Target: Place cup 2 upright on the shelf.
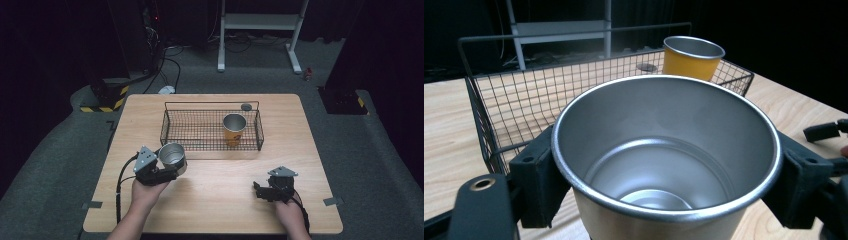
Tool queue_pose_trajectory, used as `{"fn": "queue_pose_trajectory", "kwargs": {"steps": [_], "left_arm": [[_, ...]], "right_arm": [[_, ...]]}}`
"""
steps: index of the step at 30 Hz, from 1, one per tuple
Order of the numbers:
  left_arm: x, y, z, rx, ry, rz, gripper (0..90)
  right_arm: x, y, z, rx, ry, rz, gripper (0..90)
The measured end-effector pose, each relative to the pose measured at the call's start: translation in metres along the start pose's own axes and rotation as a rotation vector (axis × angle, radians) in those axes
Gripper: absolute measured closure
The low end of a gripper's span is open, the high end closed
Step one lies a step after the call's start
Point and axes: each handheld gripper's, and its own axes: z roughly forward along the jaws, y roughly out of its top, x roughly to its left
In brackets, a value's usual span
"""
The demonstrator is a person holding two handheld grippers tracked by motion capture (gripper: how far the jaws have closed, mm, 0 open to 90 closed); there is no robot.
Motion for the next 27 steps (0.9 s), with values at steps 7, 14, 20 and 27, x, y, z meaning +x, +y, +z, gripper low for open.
{"fn": "queue_pose_trajectory", "kwargs": {"steps": [7,14,20,27], "left_arm": [[0.001,0.011,0.007,-0.014,0.001,0.003,18.8],[0.004,0.022,0.016,-0.025,-0.006,-0.019,18.8],[0.007,0.028,0.022,-0.019,0.005,-0.014,18.8],[0.011,0.034,0.031,-0.017,0.026,0.001,18.8]], "right_arm": [[0.000,0.000,0.000,0.000,0.000,0.000,9.9],[0.000,0.000,0.000,0.000,0.000,0.000,9.9],[0.000,0.000,0.000,0.000,0.000,0.000,9.9],[0.000,0.000,0.000,0.001,0.001,0.001,9.9]]}}
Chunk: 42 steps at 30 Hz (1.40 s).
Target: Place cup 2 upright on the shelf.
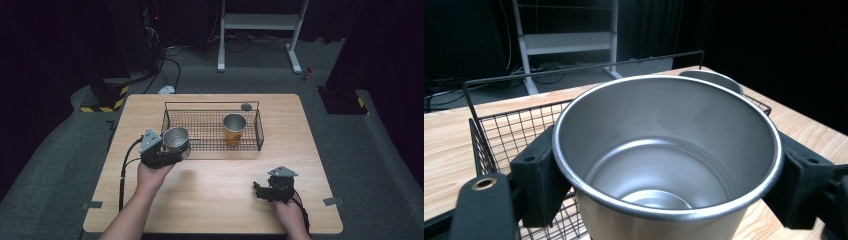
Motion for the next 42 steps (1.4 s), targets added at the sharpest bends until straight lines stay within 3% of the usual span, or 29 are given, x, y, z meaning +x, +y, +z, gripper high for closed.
{"fn": "queue_pose_trajectory", "kwargs": {"steps": [15,42], "left_arm": [[0.010,0.008,0.016,0.002,0.021,-0.023,18.8],[0.016,0.033,0.048,0.019,0.057,0.023,18.8]], "right_arm": [[0.000,0.000,0.000,-0.001,-0.001,-0.002,9.9],[0.000,0.000,0.000,-0.001,-0.001,-0.002,9.9]]}}
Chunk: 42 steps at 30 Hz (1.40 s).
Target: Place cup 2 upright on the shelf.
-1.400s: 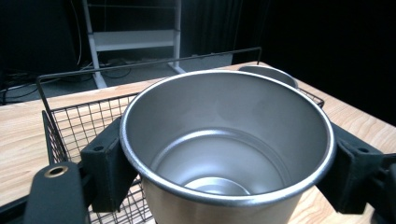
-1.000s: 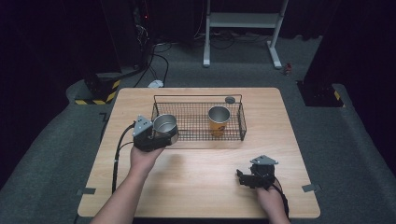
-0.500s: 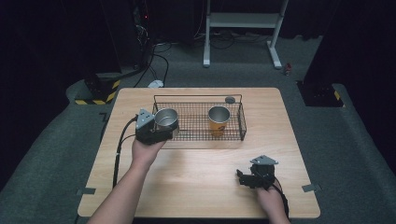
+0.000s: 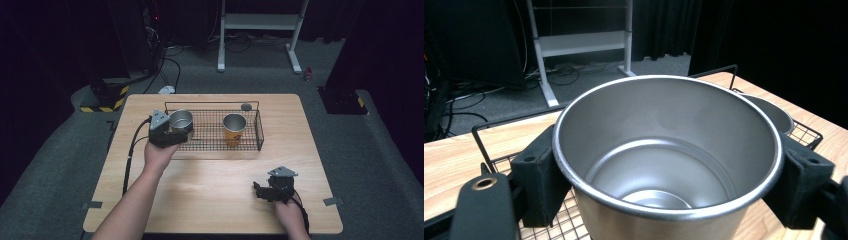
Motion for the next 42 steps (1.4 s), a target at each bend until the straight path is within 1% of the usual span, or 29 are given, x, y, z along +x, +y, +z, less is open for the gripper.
{"fn": "queue_pose_trajectory", "kwargs": {"steps": [3,6,9,10,13,15,18,19,21,24,28,31,33,35,38,40,41,42], "left_arm": [[0.001,0.003,0.006,0.002,-0.008,-0.004,18.8],[0.001,0.003,0.014,0.023,0.004,0.005,18.8],[0.002,0.003,0.020,0.035,0.008,0.005,18.8],[0.002,0.003,0.022,0.035,0.015,0.010,18.8],[0.004,0.005,0.027,0.031,0.014,-0.002,18.8],[0.005,0.006,0.030,0.027,0.022,-0.006,18.8],[0.005,0.006,0.035,0.036,0.023,-0.007,18.8],[0.006,0.005,0.039,0.044,0.028,0.001,18.8],[0.006,0.005,0.041,0.046,0.034,-0.001,18.8],[0.008,0.004,0.047,0.049,0.030,-0.017,18.8],[0.010,0.000,0.054,0.068,0.044,-0.015,18.8],[0.012,-0.003,0.059,0.083,0.048,-0.024,18.8],[0.012,-0.005,0.062,0.095,0.054,-0.021,18.8],[0.011,-0.008,0.065,0.118,0.051,-0.016,18.7],[0.010,-0.011,0.069,0.127,0.066,-0.004,18.8],[0.012,-0.012,0.071,0.131,0.059,-0.030,18.7],[0.012,-0.013,0.072,0.125,0.060,-0.039,18.7],[0.013,-0.013,0.073,0.126,0.066,-0.038,18.8]], "right_arm": [[0.000,0.000,0.000,0.000,0.000,0.000,9.9],[0.000,0.000,0.000,0.000,0.000,0.000,9.9],[0.000,0.000,0.000,0.000,0.000,0.000,9.9],[0.000,0.000,0.000,0.000,0.000,0.000,9.9],[0.000,0.000,0.000,0.000,0.000,0.000,9.9],[0.000,0.000,0.000,0.000,0.000,0.000,9.9],[0.000,0.000,0.000,0.001,0.001,0.001,9.9],[0.000,0.000,0.000,0.000,0.000,0.000,9.9],[0.000,0.000,0.000,0.000,0.000,0.000,9.9],[0.000,0.000,0.000,0.000,0.000,0.000,9.9],[0.000,0.000,0.000,0.000,0.000,0.001,9.9],[0.000,0.000,0.000,0.001,0.000,-0.002,9.9],[0.000,0.000,0.000,0.001,0.000,-0.002,9.9],[0.000,0.000,0.000,0.000,0.000,0.000,9.9],[0.000,0.000,0.000,0.000,0.000,0.000,9.9],[0.000,0.000,0.000,0.000,0.000,0.000,9.9],[0.000,0.000,0.000,0.000,0.000,0.000,9.9],[0.000,0.000,0.000,0.000,0.000,0.000,9.9]]}}
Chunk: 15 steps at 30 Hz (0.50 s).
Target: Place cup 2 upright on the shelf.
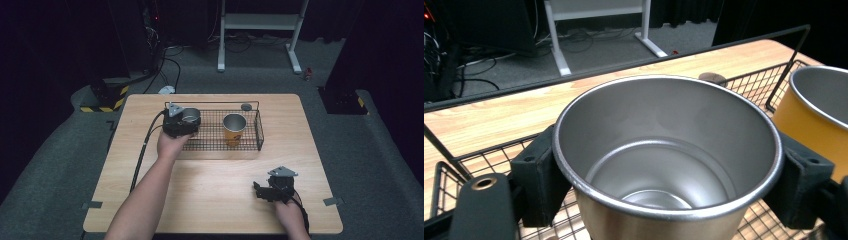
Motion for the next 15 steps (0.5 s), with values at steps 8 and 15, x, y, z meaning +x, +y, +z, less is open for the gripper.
{"fn": "queue_pose_trajectory", "kwargs": {"steps": [8,15], "left_arm": [[-0.002,-0.006,0.010,0.087,0.015,-0.012,18.7],[-0.008,-0.011,0.019,0.139,0.023,-0.010,18.7]], "right_arm": [[0.000,0.000,0.000,0.000,0.000,0.000,9.9],[0.000,0.000,0.000,0.000,0.001,-0.001,10.0]]}}
